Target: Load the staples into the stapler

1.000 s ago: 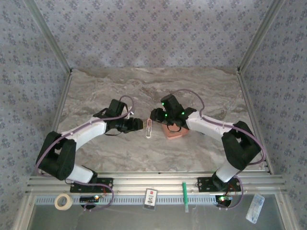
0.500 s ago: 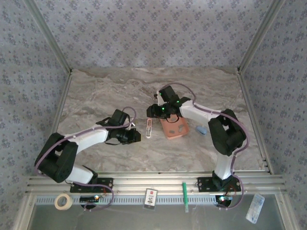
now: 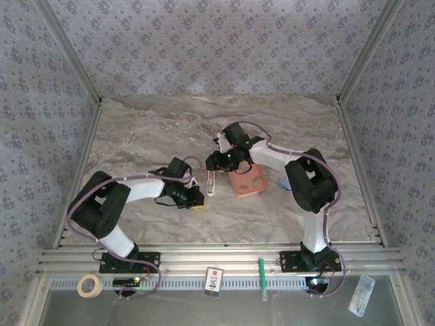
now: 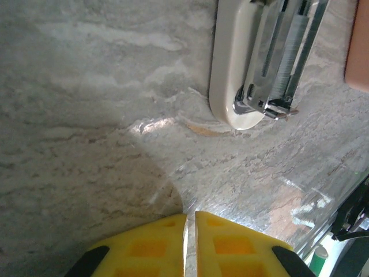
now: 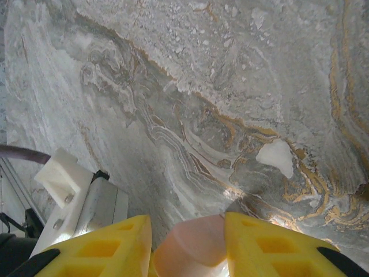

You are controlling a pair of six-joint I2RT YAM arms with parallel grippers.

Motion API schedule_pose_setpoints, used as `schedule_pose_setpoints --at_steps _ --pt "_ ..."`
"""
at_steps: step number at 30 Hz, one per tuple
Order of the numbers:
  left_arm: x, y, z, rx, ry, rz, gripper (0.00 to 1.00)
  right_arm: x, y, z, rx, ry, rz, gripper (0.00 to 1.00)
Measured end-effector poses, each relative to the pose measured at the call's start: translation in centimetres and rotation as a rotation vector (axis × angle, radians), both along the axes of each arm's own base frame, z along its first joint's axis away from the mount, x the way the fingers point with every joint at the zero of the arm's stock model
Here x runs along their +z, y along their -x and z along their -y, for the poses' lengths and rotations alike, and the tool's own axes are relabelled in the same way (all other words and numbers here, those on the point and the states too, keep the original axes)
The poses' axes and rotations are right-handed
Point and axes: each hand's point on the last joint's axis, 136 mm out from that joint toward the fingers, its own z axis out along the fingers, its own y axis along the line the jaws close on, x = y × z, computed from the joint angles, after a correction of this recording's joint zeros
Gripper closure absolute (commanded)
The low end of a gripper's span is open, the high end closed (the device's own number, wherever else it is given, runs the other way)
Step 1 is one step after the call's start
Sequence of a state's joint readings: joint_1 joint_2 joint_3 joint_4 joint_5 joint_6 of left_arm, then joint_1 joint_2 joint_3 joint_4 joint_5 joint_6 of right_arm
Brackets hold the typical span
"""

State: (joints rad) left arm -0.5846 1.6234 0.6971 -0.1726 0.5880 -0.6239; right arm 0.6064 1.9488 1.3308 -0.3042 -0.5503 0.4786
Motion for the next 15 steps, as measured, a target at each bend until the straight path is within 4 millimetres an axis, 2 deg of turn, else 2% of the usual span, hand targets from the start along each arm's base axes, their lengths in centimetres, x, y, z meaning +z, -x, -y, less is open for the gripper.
schedule_pose_setpoints --at_steps 7,11,15 --pt "0.0 -0.8 0.8 0.007 0.022 -0.002 0.89 0.0 0.6 0.1 0.025 -0.007 -0.02 0.66" --pt "0.3 -2.2 1.3 0.022 0.033 0.044 0.89 0.0 0.7 0.1 0.031 -0.01 -0.024 0.68" --pt "0.2 -2.4 1.3 0.028 0.026 0.052 0.9 0.0 0.6 0.2 0.031 -0.012 -0.026 0.69"
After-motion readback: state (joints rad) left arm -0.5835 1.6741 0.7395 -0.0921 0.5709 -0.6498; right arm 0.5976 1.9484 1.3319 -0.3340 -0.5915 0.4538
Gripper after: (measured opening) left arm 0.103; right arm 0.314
